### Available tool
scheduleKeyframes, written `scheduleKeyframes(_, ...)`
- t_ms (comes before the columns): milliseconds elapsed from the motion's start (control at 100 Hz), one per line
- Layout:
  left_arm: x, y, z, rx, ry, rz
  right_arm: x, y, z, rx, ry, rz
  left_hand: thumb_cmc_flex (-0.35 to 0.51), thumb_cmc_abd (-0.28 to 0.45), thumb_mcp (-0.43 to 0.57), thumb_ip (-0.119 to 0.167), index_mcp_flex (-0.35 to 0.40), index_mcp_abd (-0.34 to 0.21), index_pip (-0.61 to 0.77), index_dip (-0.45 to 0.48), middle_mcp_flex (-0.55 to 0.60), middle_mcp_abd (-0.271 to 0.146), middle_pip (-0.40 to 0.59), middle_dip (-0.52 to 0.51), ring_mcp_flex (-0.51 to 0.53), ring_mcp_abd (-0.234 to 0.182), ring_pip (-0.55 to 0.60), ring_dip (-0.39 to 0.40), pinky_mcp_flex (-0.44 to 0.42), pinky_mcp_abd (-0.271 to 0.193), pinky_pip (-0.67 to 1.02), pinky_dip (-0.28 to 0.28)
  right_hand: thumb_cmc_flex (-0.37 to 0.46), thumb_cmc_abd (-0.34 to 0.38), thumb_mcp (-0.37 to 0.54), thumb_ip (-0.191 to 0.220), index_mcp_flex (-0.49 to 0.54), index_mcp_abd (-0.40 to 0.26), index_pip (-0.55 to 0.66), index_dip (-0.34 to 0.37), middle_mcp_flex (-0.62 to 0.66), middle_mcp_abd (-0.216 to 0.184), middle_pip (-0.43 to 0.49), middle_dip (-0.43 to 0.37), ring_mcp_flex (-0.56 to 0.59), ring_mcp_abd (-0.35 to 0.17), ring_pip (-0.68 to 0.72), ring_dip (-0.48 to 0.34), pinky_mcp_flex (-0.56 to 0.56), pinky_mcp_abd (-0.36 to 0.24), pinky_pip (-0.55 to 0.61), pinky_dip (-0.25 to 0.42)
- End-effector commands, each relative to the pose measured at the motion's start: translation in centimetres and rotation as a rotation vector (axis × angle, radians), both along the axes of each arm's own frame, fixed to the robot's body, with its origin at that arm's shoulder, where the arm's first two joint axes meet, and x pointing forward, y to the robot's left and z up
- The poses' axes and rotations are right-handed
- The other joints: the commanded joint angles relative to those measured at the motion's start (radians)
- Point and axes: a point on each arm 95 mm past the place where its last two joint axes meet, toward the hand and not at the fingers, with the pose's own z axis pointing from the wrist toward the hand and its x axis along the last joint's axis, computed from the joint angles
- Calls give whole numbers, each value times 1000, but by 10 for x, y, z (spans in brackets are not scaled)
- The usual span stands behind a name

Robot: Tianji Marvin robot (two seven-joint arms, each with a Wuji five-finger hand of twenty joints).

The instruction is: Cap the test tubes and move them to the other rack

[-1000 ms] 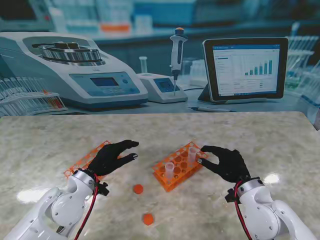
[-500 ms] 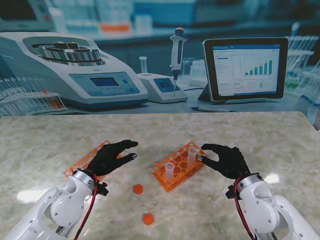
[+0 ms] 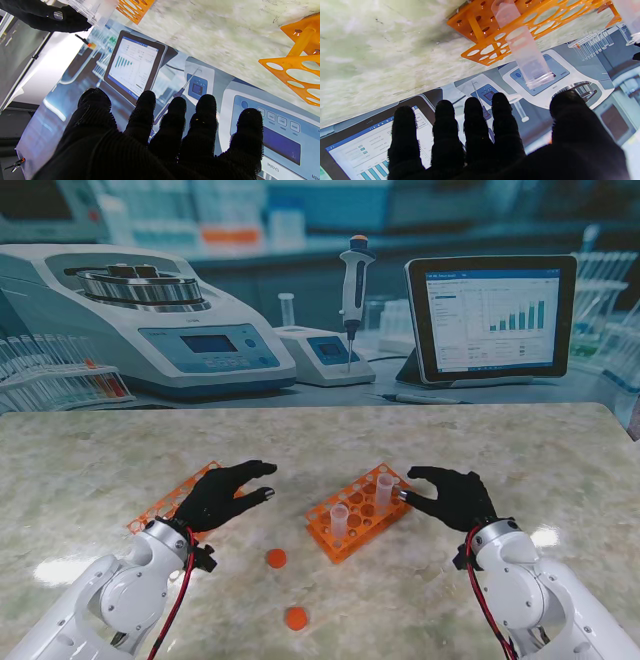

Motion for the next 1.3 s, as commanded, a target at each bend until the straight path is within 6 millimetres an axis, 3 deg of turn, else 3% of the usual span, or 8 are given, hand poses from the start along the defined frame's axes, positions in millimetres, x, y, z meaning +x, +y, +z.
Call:
scheduleKeyframes(0, -1, -1, 0, 5, 1, -9, 3, -1, -4, -6, 10, -2, -21, 40, -16, 21, -8, 2, -23, -10, 5, -19, 1, -16, -16, -16, -19, -8, -17, -5, -40, -34, -37, -24, 13, -6, -49, 21, -22, -11, -36, 9, -16, -13, -28, -7, -24, -3, -20, -16, -24, 1)
scheduleKeyframes(620, -1, -1, 0, 13, -2, -19, 33, 8, -21, -85, 42, 44, -20, 38, -16, 22, -8, 2, -23, -9, 1, -23, 3, -15, -23, -19, -21, -9, -21, -14, -51, -28, -109, -87, 62, -23, -135, 87, -81, -36, -142, 49, -47, -81, -131, -4, -54, -57, -71, -39, -87, -34)
scheduleKeyframes(1290, -2, -2, -1, 27, 5, -28, 42, 15, -31, -96, 50, 95, -19, 36, -16, 22, -8, 0, -22, -8, -2, -26, 4, -14, -31, -24, -23, -10, -25, -20, -62, -22, -131, -140, 106, -41, -160, 105, -99, -36, -184, 65, -66, -103, -157, 1, -51, -72, -92, -41, -112, -59)
